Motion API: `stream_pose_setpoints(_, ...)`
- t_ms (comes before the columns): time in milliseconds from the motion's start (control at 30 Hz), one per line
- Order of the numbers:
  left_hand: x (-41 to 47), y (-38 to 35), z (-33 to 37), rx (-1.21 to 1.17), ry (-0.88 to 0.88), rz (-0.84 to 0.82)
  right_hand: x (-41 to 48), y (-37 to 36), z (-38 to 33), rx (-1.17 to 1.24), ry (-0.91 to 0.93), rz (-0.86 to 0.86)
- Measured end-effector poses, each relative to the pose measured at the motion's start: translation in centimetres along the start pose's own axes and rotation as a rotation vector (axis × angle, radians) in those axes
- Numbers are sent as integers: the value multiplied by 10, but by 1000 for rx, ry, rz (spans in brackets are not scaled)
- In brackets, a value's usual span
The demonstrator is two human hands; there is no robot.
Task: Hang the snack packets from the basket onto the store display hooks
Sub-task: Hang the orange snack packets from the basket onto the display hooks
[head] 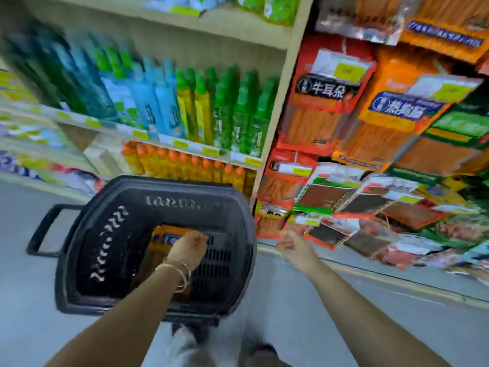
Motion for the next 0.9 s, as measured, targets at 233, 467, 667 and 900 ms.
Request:
stream_pose_setpoints(233,18,41,-116,24,210,-73,19,-135,-17,7,-199,-161)
stream_pose_setpoints(467,65,54,-193,-52,324,-136,74,-240,-16,-63,-336,-458)
stream_pose_setpoints(667,118,42,-241,-100,412,-197,126,-307,9,-146,-371,-531)
stream_pose_setpoints(900,187,5,-275,-92,516,-273,172,-363,55,-94,-415,-516)
Point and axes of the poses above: each hand's wrist, its own x-axis towards the middle knuckle, its own y-axis out of the back of the hand, z = x × y, the point moved 2 cm from there along x, towards the middle knuckle
